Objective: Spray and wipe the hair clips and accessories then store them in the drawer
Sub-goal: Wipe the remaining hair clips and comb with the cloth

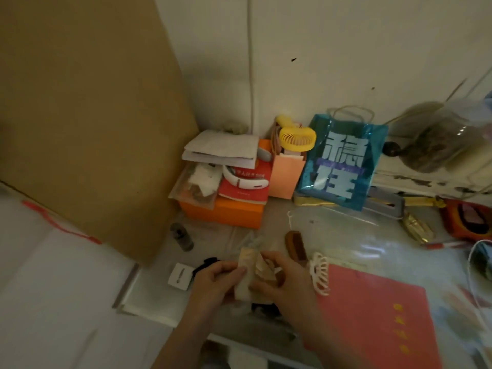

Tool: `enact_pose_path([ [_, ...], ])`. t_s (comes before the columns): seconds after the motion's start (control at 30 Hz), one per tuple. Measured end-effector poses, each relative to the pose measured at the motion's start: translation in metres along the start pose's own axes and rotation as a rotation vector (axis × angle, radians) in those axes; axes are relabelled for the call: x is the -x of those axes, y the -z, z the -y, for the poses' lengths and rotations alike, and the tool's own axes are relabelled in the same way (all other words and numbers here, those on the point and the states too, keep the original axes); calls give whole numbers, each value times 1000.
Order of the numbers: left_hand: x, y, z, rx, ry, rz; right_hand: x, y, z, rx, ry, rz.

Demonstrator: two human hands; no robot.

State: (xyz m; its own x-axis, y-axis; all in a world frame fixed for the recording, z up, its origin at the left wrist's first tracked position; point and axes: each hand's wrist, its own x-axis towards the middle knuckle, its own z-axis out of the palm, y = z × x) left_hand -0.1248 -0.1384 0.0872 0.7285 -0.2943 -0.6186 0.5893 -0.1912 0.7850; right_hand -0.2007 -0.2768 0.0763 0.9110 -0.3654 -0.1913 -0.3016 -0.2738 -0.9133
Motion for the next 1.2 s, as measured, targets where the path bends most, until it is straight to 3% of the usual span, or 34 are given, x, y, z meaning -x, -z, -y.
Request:
enact_pose_path([
  [0.27, -17, 128, 12, -44, 85, -52, -11, -132, 13, 207, -73, -9],
  [0.5, -40, 203, 40, -50, 124, -127, -22, -215, 3, 109, -132, -121],
  [0.63, -60, 224, 54, -81, 84, -243, -38, -250, -8, 171, -217, -52],
  [0.9, -109, 249, 83, -449, -24, -430, -80, -302, -26, 425, -323, 23],
  [1.03, -122, 252, 93, -443, 24, -517, -85, -315, -33, 517, -301, -22],
  [1.2, -130, 252, 100, -365, -26, -544, -89, -321, -41, 385, -269, -112],
])
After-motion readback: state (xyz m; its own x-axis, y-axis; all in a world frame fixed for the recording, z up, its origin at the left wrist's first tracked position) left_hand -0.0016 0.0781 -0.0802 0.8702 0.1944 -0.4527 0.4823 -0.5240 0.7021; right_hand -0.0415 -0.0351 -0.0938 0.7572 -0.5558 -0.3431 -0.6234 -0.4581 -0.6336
